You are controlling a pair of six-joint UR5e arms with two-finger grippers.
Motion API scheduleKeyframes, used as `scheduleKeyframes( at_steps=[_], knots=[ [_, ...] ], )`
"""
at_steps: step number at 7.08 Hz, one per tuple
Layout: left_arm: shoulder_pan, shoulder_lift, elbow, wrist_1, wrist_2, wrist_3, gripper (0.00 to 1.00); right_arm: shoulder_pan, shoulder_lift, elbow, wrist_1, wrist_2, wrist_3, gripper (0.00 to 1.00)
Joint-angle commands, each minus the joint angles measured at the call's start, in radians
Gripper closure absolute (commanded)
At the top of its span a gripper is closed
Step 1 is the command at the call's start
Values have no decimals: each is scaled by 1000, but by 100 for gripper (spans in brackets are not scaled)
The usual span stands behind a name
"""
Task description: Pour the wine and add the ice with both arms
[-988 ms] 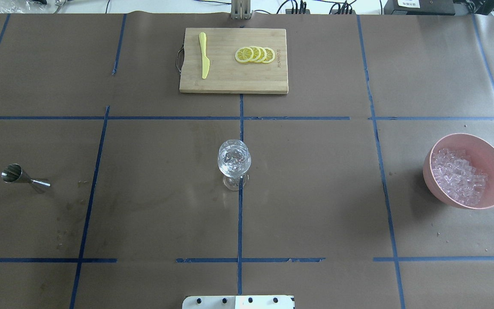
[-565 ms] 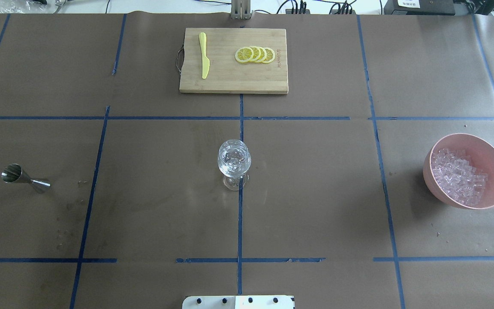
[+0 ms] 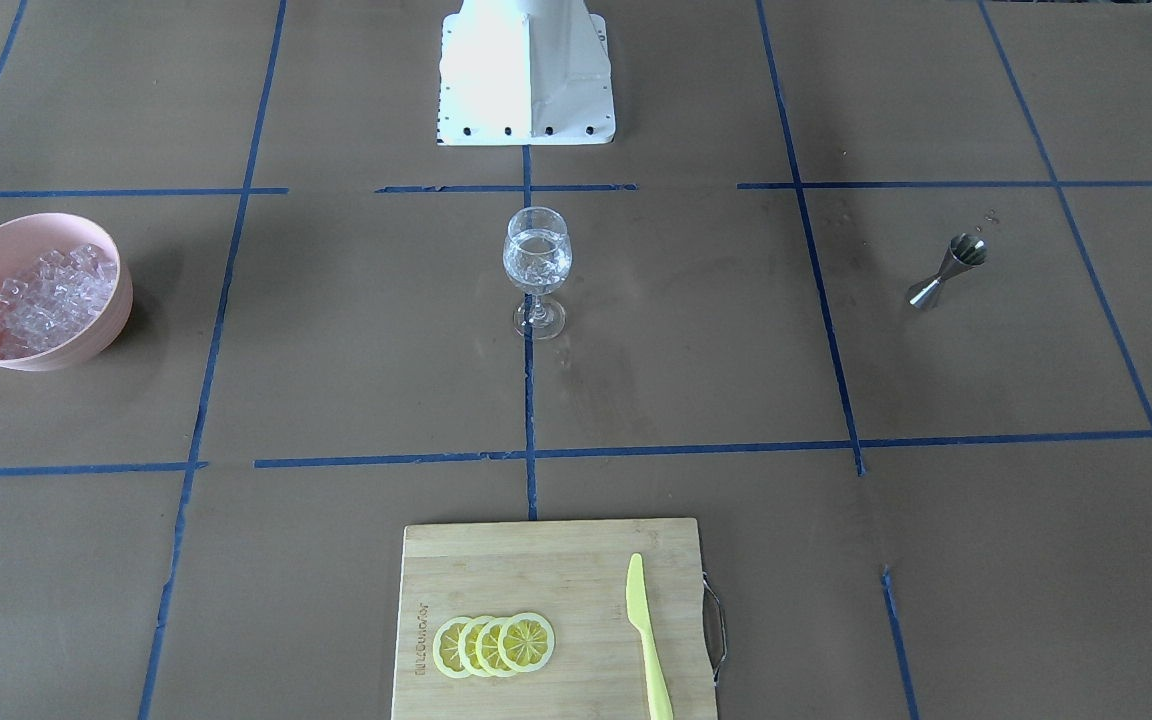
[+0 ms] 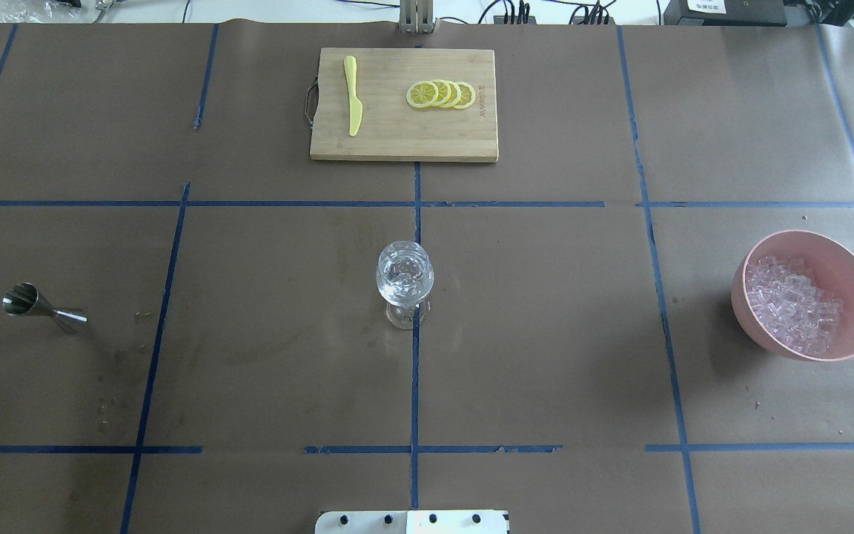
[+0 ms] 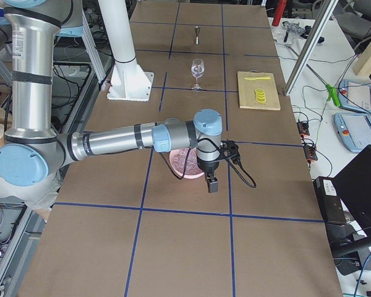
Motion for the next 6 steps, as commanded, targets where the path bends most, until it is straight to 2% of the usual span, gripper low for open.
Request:
scheduleKeyframes(
  at_steps=[1,2,3,4,5,6],
  knots=[
    [22,11,91,-199,-14,-2,0,6,-38,34,0,7,-4,0],
    [34,20,94,-159,-21,1,0,6,-58,37,6,9,-4,0],
    [40,-8,89,-54,-23,1,0,6,-59,32,6,9,-5,0],
    [37,-94,53,221,-23,1,0,4,-52,17,6,10,-8,0],
    [19,-128,20,343,-14,3,0,3,-43,-1,6,12,-7,0],
    [34,-124,17,360,-20,3,0,3,-40,-23,6,20,-5,0]
  ],
)
